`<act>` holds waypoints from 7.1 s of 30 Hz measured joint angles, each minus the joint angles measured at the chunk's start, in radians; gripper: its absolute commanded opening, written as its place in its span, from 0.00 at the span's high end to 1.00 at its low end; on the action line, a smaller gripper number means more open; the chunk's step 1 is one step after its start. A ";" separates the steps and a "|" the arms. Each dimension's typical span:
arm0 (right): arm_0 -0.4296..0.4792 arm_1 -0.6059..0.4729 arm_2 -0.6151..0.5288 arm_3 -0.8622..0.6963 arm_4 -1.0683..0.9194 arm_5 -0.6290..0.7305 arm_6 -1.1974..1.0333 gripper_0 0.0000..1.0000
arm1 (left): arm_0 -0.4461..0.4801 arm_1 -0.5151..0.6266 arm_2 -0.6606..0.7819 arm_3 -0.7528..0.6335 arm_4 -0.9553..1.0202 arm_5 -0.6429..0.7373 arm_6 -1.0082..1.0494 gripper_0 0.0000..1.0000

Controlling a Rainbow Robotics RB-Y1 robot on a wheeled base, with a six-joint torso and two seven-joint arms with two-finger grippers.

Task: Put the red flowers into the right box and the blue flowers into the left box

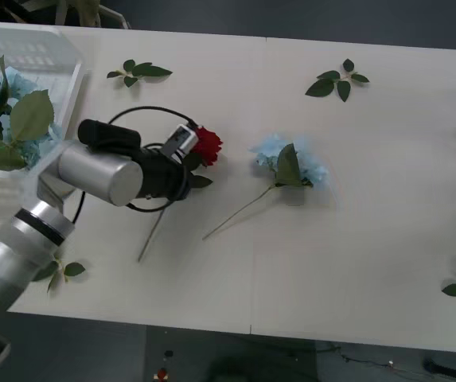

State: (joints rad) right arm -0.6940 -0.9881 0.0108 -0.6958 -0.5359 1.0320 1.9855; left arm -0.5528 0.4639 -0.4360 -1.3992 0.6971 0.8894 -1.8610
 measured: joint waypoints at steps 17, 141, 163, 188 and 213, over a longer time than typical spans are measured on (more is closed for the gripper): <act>0.059 0.000 -0.045 -0.340 -0.607 0.437 -0.403 0.13 | 0.270 -0.012 0.273 -0.638 0.169 0.000 -0.006 1.00; 0.466 0.717 0.218 -0.793 -1.286 0.053 0.735 1.00 | 0.204 -0.252 0.279 -0.270 1.080 0.063 -0.781 0.80; 0.465 0.717 0.218 -0.793 -1.285 0.053 0.735 1.00 | 0.204 -0.252 0.279 -0.270 1.080 0.063 -0.781 0.00; 0.541 0.527 -0.138 -0.793 -1.156 0.249 0.732 1.00 | 0.331 0.025 0.308 -0.230 1.273 0.065 -0.781 0.00; 0.573 0.082 -0.459 -0.793 -0.439 0.318 -0.178 1.00 | -0.055 -0.095 -0.128 0.271 0.975 -0.188 -0.781 0.00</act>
State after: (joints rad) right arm -0.1208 -0.9061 -0.4485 -1.4885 -0.9753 1.3498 1.8076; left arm -0.6074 0.3692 -0.5644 -1.1277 1.6720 0.7016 -2.6418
